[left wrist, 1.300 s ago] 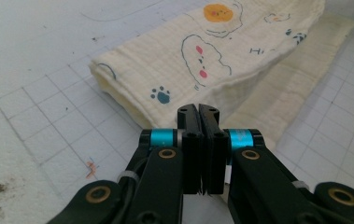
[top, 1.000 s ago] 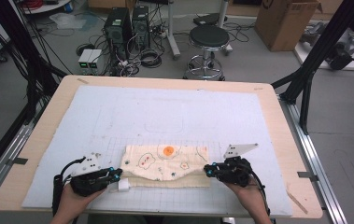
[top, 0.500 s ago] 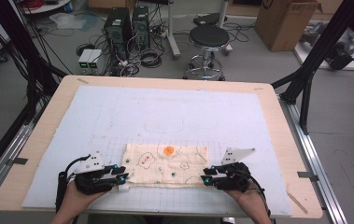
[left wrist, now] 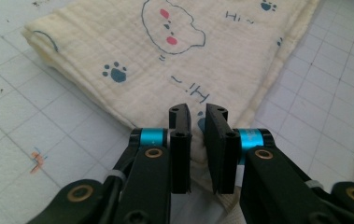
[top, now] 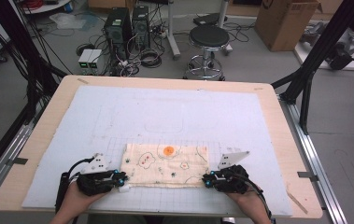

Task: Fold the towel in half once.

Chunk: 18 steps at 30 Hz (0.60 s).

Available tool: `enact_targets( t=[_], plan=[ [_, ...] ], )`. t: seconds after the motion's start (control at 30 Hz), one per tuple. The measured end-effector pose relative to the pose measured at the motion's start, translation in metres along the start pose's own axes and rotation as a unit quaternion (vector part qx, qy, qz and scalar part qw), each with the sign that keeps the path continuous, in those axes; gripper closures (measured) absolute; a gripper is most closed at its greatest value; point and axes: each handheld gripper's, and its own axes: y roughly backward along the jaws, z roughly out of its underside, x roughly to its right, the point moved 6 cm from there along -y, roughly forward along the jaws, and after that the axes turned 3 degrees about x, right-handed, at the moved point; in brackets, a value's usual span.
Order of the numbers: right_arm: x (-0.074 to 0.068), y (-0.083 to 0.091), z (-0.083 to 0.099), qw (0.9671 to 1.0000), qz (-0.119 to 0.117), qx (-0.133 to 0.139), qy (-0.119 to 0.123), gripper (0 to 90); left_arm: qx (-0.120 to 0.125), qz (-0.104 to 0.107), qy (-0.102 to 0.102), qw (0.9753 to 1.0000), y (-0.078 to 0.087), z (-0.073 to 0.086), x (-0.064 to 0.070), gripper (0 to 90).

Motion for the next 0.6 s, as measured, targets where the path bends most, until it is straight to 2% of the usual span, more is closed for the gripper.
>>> enact_targets(
  t=[0.17, 0.4, 0.6],
  plan=[
    [0.000, 0.002, -0.002, 1.0000, 0.000, 0.007, -0.002, 84.8, 0.007, -0.005, 0.001, 1.0000, 0.001, -0.001, 0.000, 84.6],
    [-0.003, 0.009, -0.010, 0.9996, 0.006, 0.028, 0.006, 84.9, 0.031, -0.011, 0.014, 0.9994, 0.006, -0.005, -0.001, 85.7],
    [-0.007, 0.016, -0.014, 0.9990, 0.004, 0.044, 0.006, 85.1, 0.046, -0.009, 0.018, 0.9987, 0.010, -0.008, -0.001, 86.0]
  ],
)
